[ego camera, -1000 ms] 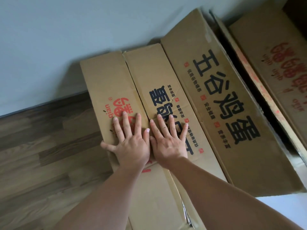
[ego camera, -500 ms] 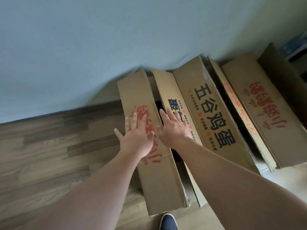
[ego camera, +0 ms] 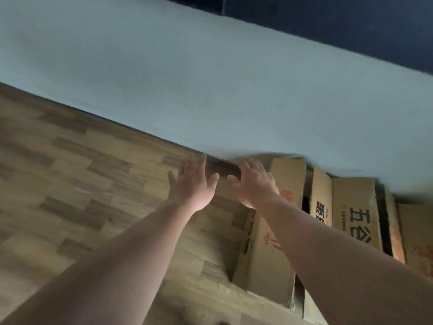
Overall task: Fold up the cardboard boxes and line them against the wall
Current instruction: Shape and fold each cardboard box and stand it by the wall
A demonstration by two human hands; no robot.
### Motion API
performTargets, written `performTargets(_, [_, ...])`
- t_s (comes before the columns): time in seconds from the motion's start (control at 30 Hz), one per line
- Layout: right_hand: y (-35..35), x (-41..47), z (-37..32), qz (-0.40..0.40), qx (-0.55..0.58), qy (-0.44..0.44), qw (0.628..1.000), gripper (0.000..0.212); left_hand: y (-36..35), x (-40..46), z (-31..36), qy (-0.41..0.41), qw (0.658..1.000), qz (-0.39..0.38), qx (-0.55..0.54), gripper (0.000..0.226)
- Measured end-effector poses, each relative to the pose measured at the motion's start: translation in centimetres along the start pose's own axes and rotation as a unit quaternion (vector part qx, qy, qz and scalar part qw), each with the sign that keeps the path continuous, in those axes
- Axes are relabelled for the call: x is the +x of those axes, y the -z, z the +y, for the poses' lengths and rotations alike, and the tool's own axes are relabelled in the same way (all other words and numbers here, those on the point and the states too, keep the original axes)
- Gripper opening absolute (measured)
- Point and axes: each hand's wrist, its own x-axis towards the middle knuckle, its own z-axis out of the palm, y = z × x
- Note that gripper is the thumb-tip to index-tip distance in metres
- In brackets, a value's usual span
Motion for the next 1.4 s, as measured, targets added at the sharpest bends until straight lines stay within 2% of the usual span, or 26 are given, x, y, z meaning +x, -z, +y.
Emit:
performTargets(0.13, [0.4,-1.5,-14.7,-0.014,-0.025,0.097,0.995,0.064,9.1,-4.5,-10.9,0.063,0.997,0.050,-0.010,0.072])
performTargets(0.27, [-1.8,-4.6,-33.3,-0.008,-0.047,0.211,0.976,0.067,18.8,-11.1,-26.2,0.154,0.982,0.104,-0.019,0.073])
performTargets(0.37, [-3.6,-7.7,-44.1,-0.022,-0.053,0.250,0.966,0.065,23.8,-16.4,-35.2,0.207,0.970,0.123,-0.023,0.072])
performTargets(0.5, [-7.5,-13.4,-60.2,-0.066,-0.048,0.306,0.949,0.061,31.8,-26.3,-48.9,0.286,0.943,0.163,-0.049,0.067])
performTargets(0.73, [-12.7,-19.9,-84.6,-0.120,-0.047,0.399,0.908,0.061,43.0,-38.3,-68.2,0.397,0.887,0.228,-0.057,0.065])
performTargets(1.0, [-17.9,-19.8,-108.6,-0.187,-0.014,0.476,0.859,0.057,54.7,-40.4,-85.8,0.481,0.826,0.287,-0.069,0.063])
performTargets(1.13, [-19.7,-18.4,-120.3,-0.201,-0.038,0.518,0.831,0.052,61.2,-40.2,-94.0,0.505,0.801,0.309,-0.089,0.063])
performTargets(1.4, [-22.3,-17.0,-140.9,-0.206,-0.071,0.561,0.798,0.058,71.0,-40.1,-110.8,0.526,0.772,0.341,-0.104,0.063])
